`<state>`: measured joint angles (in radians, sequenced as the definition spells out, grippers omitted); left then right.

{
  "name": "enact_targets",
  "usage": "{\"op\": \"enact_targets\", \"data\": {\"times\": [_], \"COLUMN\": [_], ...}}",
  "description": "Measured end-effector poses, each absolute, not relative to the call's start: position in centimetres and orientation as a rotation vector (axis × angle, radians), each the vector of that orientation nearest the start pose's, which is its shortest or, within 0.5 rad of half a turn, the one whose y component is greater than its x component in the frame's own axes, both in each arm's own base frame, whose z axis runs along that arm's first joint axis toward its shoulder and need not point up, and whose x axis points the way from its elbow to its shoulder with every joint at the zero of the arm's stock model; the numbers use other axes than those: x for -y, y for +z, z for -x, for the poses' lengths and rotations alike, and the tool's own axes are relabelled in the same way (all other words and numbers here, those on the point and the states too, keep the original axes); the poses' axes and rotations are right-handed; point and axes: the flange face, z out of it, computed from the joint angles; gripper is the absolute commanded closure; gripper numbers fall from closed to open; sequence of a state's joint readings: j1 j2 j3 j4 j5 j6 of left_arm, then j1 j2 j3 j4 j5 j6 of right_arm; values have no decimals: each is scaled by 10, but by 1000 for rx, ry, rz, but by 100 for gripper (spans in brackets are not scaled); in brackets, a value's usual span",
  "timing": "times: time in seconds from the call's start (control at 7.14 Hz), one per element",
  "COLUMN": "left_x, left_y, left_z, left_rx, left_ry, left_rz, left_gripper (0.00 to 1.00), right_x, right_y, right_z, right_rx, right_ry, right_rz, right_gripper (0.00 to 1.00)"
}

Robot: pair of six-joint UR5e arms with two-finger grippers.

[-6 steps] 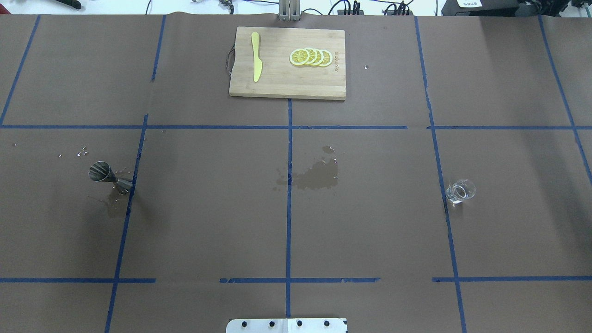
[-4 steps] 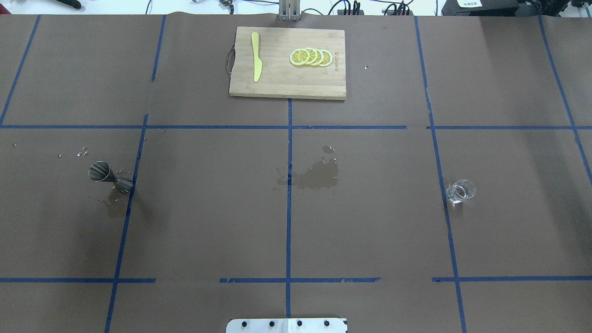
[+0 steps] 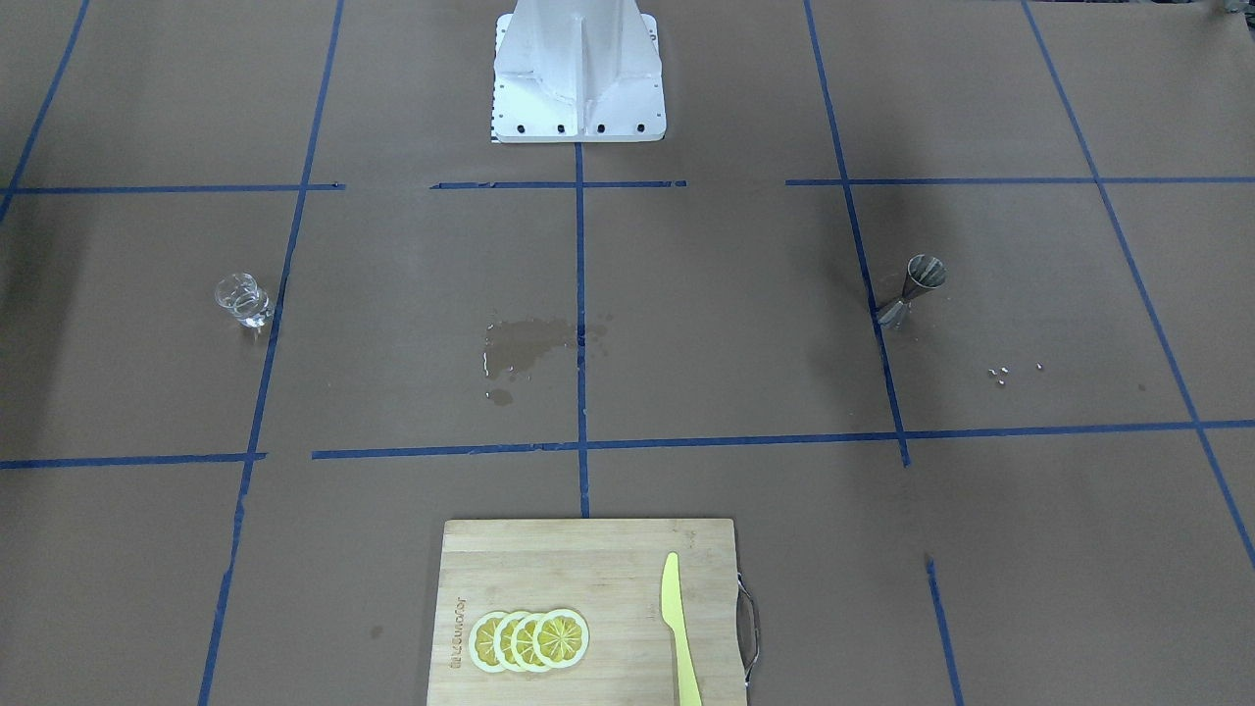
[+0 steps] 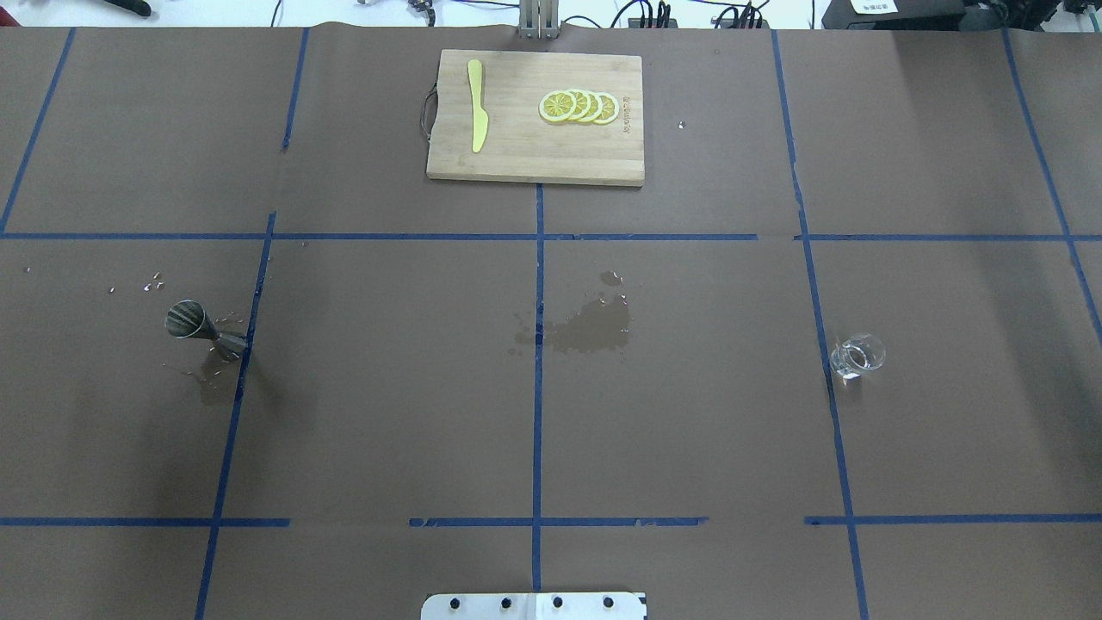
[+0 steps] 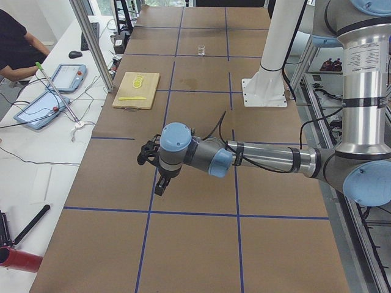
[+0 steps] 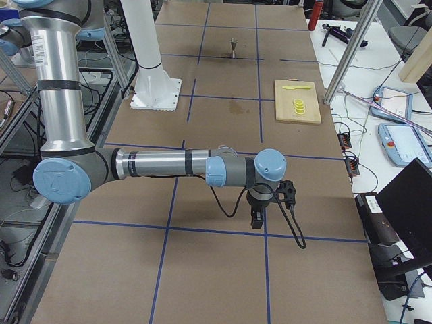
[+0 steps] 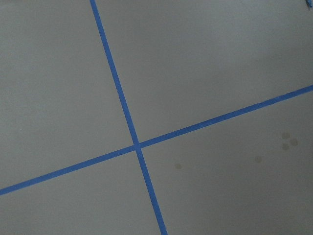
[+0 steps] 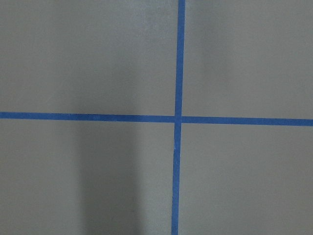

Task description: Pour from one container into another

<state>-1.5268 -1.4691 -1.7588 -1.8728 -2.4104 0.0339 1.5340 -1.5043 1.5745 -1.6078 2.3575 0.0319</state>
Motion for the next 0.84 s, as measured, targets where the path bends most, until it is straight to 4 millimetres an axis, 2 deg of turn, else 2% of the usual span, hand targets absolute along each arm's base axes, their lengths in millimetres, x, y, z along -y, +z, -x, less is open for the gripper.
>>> {"op": "enact_targets", "data": {"times": [0.14,0.42,0.56,0.7,0.84], "left_x": [466,462,450,431,406], "left_y": [564,532,517,499,482], "left_z": [19,-50,-83,-114,-137], "left_rx": [-873,-908,-947,-986,-1006], "left_ry": [226,202,148,82,29], "left_rz": [-365,-403,-418,-438,-467], "left_gripper": [0,0,0,0,0], "right_x": [523,522,521,521,521], "right_y": [624,621,620,619,617], "right_z": [-43,-41,-39,-33,-26], "right_rx": [788,812,829,839,849], "right_ry": [-20,-24,-27,-36,-50], "right_rz": [-9,-12,-9,-5,-3], "right_gripper": [0,0,0,0,0]}}
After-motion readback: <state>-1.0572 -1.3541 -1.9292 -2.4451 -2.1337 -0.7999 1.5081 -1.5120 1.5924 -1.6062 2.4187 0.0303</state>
